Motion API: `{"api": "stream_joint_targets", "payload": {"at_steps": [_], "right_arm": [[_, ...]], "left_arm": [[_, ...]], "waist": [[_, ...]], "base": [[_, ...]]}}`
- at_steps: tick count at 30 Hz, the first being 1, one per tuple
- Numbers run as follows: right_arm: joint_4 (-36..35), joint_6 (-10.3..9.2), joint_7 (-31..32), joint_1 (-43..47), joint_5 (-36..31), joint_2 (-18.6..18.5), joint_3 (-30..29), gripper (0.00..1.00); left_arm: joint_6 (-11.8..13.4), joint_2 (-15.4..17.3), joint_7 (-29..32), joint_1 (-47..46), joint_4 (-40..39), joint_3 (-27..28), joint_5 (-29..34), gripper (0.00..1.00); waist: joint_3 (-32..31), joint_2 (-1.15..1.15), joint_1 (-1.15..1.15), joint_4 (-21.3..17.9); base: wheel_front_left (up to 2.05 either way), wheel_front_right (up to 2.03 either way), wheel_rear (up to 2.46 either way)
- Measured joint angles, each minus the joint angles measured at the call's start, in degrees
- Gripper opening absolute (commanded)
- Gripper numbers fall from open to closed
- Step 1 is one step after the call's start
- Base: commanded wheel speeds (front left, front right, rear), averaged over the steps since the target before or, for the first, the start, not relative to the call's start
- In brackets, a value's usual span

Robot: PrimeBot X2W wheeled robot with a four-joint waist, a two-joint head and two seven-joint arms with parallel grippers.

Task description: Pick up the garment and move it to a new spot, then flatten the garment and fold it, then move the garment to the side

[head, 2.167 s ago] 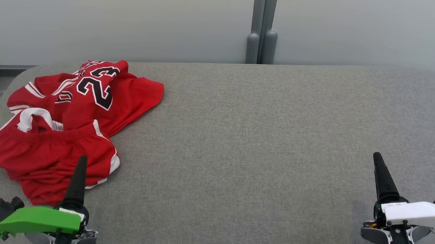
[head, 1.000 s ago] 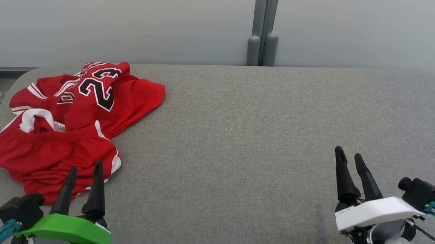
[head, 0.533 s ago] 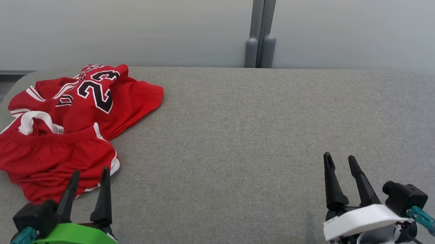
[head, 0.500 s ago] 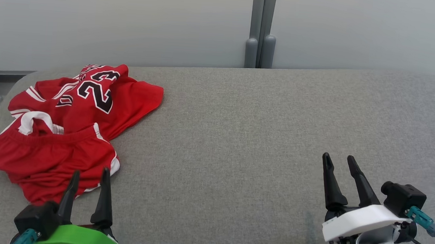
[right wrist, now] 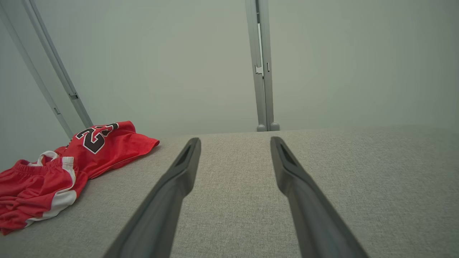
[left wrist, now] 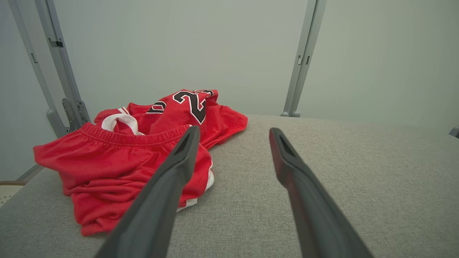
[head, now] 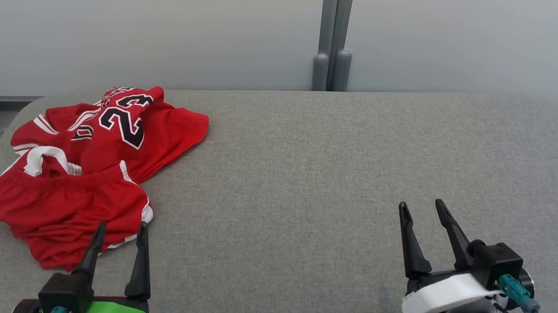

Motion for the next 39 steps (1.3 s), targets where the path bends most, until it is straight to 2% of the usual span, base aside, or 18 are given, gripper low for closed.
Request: {"api": "stream_joint_targets", "payload": {"at_steps": [7,39], "right_arm": [[-0.49,-0.56,-1.22,0.95,-4.87,-0.15,0.55,1.0],[-0.48,-0.55,-1.23,0.94,-4.94,-0.12,-1.14,1.0]], "left_arm": [[0.57,0.01,-1.0,0.29,-0.31,-0.74,3.42,1.0],[0.64,-0.01,-1.01,0.66,0.87,-0.98,2.59,1.0]], "waist": [[-0.24,0.0,0.0,-0.31],[-0.21,0.0,0.0,0.88]], "base": [[0.0,0.0,0.0],[0.0,0.0,0.0]]}}
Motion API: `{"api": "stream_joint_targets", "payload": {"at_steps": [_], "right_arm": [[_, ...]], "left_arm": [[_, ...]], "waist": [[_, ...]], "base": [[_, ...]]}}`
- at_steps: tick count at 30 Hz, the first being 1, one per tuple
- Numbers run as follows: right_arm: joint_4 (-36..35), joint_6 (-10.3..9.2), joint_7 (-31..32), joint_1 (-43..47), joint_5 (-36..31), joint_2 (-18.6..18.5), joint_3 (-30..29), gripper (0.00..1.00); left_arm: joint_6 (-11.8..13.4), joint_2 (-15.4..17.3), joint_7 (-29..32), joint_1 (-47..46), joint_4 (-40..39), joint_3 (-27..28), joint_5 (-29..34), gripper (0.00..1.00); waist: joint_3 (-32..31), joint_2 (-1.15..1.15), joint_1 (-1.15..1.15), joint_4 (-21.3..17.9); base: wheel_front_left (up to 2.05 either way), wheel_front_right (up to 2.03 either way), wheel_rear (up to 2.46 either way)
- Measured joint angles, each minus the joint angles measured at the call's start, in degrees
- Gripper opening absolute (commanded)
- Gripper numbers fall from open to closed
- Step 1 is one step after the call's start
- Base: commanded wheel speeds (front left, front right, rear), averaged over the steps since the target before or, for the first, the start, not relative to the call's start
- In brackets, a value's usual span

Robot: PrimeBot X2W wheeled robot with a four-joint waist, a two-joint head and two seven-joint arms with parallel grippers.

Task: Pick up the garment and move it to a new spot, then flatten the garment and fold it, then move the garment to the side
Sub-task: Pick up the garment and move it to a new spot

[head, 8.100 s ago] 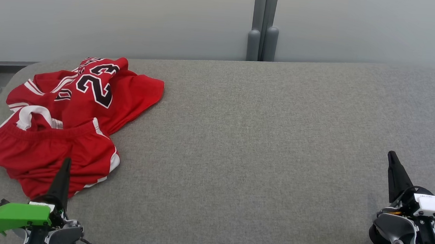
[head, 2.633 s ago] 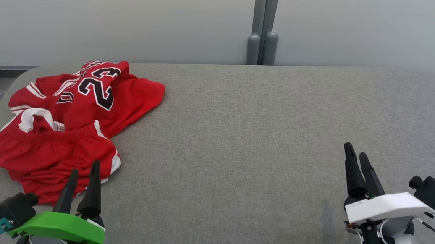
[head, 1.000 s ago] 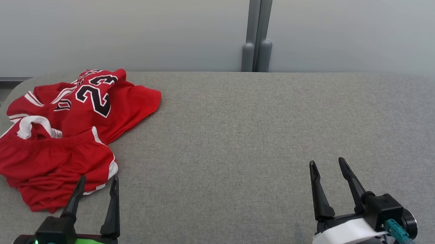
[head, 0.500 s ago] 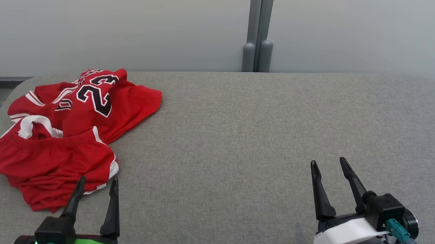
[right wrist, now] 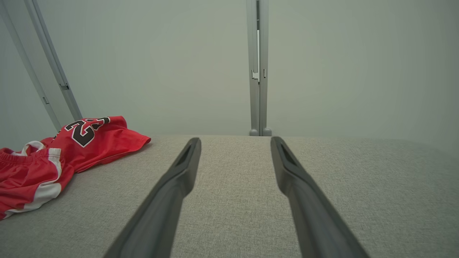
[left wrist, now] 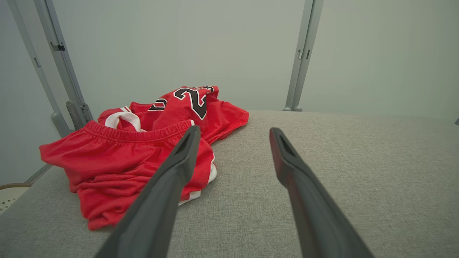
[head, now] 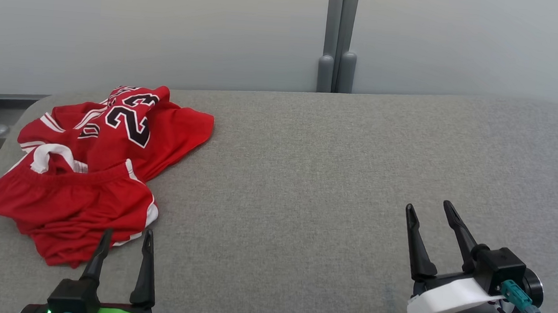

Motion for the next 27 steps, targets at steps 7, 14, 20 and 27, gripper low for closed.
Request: {"api": "stream_joint_targets", "payload": {"at_steps": [7,14,20,27], "right_arm": [[-0.02,0.01,0.0,0.01,0.1,0.02,-0.36,1.0],[-0.02,0.07,0.0,0.02,0.46,0.04,-0.47,1.0],[-0.02,0.12,0.0,0.22,0.53,0.1,-0.45,1.0],[-0.02,0.15,0.0,0.25,0.53,0.27,-0.25,1.0]], "left_arm": [[0.0,0.0,0.0,-0.06,0.47,0.07,0.0,1.0],[0.01,0.0,0.0,-0.07,0.86,0.43,0.0,1.0],[0.01,0.0,0.0,-0.08,1.09,0.82,0.01,1.0],[0.01,0.08,0.0,-0.07,1.47,1.34,0.01,1.0]], "waist": [[-0.01,0.0,0.0,2.56],[-0.2,0.0,0.0,6.36],[-0.42,0.0,0.0,9.59],[-0.8,0.0,0.0,14.01]], "base": [[0.0,0.0,0.0],[0.0,0.0,0.0],[0.0,0.0,0.0],[0.0,0.0,0.0]]}}
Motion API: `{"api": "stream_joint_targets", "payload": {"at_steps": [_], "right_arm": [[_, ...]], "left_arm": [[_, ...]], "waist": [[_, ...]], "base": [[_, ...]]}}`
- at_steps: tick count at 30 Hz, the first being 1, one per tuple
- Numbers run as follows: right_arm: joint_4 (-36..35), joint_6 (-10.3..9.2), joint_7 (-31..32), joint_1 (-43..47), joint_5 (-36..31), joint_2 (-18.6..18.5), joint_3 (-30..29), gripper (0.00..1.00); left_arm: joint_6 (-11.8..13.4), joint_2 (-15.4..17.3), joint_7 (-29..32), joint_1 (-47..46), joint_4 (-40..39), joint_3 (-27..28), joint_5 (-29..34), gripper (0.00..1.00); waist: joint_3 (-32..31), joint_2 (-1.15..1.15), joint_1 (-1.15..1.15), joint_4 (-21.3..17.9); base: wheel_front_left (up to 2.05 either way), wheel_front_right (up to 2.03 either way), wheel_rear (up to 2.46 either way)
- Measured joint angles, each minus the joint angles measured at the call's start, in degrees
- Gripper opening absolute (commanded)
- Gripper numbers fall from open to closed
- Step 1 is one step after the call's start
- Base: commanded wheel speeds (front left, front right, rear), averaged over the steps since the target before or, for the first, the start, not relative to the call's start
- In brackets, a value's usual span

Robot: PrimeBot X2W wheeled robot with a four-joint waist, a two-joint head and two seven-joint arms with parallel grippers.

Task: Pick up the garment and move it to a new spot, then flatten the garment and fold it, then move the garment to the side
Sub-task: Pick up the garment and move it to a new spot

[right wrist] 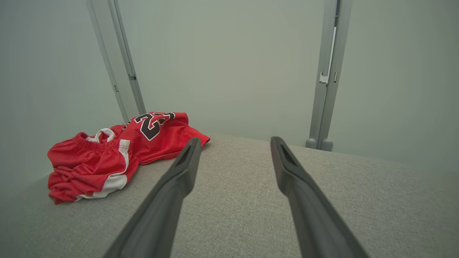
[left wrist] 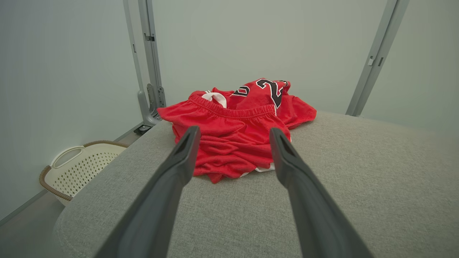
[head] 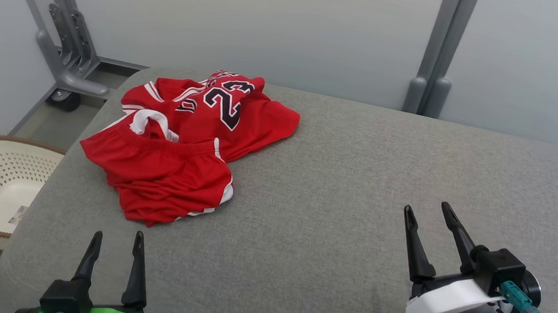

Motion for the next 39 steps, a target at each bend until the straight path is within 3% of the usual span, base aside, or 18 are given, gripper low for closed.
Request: {"api": "stream_joint_targets", "payload": {"at_steps": [7,22,28,39], "right_arm": [[0.22,0.52,0.0,-0.01,0.0,0.24,1.47,1.0],[0.63,1.0,0.0,-0.14,-0.05,0.23,1.49,1.0],[0.56,0.92,0.0,-0.35,-0.22,0.16,0.8,1.0],[-0.48,1.0,-0.07,-3.24,-1.6,-1.07,0.8,1.0]], "left_arm": [[0.43,0.22,0.0,0.03,-0.15,1.96,-0.35,1.0],[0.19,0.2,0.52,-0.32,1.34,2.47,-2.55,1.0],[-1.23,0.05,3.24,-7.95,3.08,2.16,-7.09,1.0],[-1.33,0.24,10.62,-19.7,13.79,2.49,-7.38,1.0]], "waist": [[-0.44,0.0,0.0,2.16],[0.7,0.0,0.0,-1.37],[2.03,0.0,0.0,-2.63],[6.07,0.0,0.0,-5.11]], "base": [[0.0,0.0,0.0],[0.0,0.0,0.0],[0.0,0.0,0.0],[0.0,0.0,0.0]]}}
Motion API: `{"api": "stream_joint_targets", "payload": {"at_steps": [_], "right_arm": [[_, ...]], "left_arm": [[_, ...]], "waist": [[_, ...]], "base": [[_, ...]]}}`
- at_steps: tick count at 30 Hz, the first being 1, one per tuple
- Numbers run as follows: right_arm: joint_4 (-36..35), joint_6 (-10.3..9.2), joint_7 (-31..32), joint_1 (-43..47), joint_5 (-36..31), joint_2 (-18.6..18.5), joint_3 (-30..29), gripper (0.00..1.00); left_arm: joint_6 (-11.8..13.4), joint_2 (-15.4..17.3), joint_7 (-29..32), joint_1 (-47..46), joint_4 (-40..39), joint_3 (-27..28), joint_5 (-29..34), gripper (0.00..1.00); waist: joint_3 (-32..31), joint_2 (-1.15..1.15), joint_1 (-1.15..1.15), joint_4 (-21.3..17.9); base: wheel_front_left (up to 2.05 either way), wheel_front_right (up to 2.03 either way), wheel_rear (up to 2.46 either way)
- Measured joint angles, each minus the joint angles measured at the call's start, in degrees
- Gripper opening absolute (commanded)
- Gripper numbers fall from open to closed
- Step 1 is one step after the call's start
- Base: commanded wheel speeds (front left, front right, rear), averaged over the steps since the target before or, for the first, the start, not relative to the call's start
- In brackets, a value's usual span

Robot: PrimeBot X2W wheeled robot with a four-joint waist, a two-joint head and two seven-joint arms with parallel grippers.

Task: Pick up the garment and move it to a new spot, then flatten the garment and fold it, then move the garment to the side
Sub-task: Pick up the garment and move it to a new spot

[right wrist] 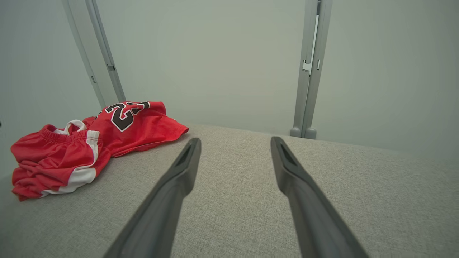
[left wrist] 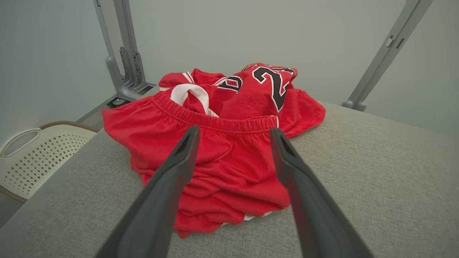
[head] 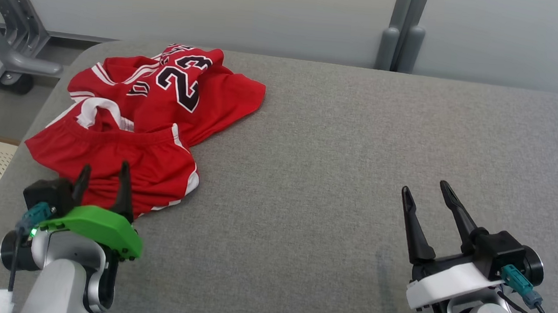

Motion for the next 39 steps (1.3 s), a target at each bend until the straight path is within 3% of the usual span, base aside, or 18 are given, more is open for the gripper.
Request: {"api": "stream_joint_targets", "payload": {"at_steps": [32,33,35,36,39], "right_arm": [[-2.34,1.24,-0.01,-7.15,-2.14,-1.64,0.31,1.0],[-2.34,1.25,-0.01,-7.4,-2.14,-1.64,0.31,1.0],[-2.33,1.24,-0.01,-7.86,-2.14,-1.64,0.13,1.0],[-2.33,1.24,-0.01,-7.88,-2.14,-1.64,0.09,1.0],[-2.29,1.22,-0.01,-8.0,-2.14,-1.63,-0.32,1.0]], "left_arm": [[2.25,3.83,6.01,-16.85,20.39,1.88,3.87,1.0],[2.25,3.91,5.81,-17.19,20.81,2.16,3.88,0.93],[2.31,3.96,5.3,-17.76,21.94,2.48,3.94,0.15],[2.33,3.96,5.05,-17.98,22.52,2.68,3.94,0.0],[2.34,3.96,3.88,-18.28,23.54,2.94,3.94,0.0]], "waist": [[14.9,0.0,0.0,-6.62],[15.19,0.0,0.0,-6.72],[15.65,0.0,0.0,-6.88],[15.79,0.0,0.0,-6.92],[15.85,0.0,0.0,-6.85]], "base": [[0.0,0.0,0.0],[0.0,0.0,0.0],[0.0,0.0,0.0],[0.0,0.0,0.0],[0.0,0.0,0.0]]}}
